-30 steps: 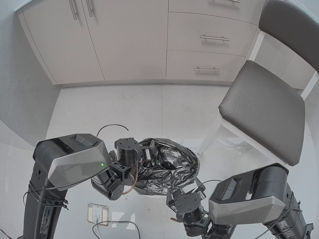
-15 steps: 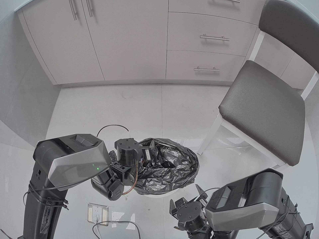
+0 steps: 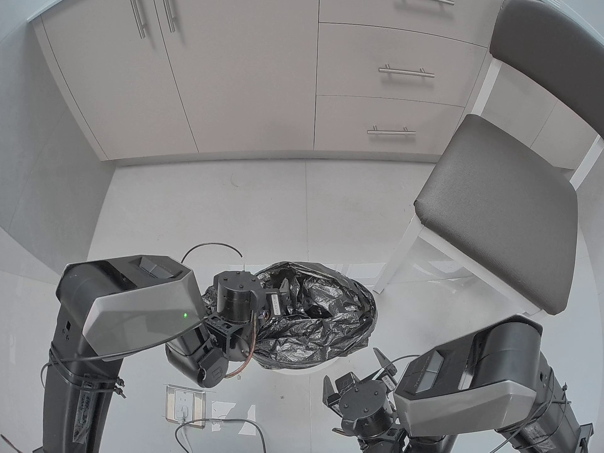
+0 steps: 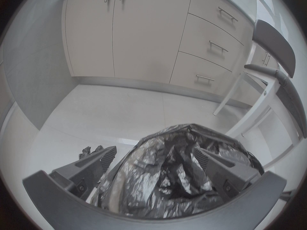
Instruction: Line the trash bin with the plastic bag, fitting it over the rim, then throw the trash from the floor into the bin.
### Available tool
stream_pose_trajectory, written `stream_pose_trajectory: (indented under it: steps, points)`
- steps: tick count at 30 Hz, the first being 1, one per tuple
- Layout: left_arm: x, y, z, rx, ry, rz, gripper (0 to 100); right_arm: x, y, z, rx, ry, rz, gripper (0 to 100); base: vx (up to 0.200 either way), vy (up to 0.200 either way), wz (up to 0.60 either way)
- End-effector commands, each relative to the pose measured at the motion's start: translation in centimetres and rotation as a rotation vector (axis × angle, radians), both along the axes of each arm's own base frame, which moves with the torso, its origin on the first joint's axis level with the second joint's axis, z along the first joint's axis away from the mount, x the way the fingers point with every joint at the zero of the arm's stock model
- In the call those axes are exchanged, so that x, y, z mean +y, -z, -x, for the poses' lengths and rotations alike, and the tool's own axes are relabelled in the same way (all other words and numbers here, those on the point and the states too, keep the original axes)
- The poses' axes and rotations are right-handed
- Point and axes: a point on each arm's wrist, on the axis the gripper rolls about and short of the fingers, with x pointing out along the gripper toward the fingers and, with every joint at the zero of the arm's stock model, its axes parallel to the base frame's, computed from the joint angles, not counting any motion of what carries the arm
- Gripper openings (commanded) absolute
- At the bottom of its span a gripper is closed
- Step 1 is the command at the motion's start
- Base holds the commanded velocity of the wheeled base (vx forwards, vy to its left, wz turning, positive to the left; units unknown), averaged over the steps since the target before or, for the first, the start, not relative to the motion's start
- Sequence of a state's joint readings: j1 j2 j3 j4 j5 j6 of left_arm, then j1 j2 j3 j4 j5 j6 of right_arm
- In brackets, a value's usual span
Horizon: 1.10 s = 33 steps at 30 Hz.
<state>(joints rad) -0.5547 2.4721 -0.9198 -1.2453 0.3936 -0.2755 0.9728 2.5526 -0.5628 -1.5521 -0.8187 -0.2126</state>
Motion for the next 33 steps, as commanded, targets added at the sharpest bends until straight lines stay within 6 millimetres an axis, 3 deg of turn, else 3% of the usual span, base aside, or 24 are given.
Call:
stream_pose_trajectory:
  steps: [1,7,14,17,21,33]
  points:
    - [2.1,-2.7,3.8,-0.017,0.087,0.033,100,-0.4,-2.1,-0.6,-0.036,0.022,-0.051,100,0.000,0.000,0.00]
    - [3.8,-2.8,7.1,-0.041,0.218,-0.100,100,-0.9,-2.0,-0.6,-0.029,0.030,-0.041,100,0.000,0.000,0.00]
    - [2.6,-2.5,10.8,0.013,0.376,-0.150,100,-1.1,-2.4,-1.0,-0.036,0.044,-0.053,100,0.000,0.000,0.00]
    - [2.6,-2.4,12.3,0.007,0.559,-0.256,100,-1.1,-2.7,-1.1,-0.044,0.045,-0.063,100,0.000,0.000,0.00]
    - [3.2,-1.8,12.3,-0.049,0.721,-0.414,100,-1.1,-2.8,-1.2,-0.044,0.049,-0.065,100,0.000,0.000,0.00]
    - [3.5,-0.6,11.5,-0.099,0.765,-0.599,100,-1.2,-2.8,-1.3,-0.043,0.056,-0.081,100,0.000,0.000,0.00]
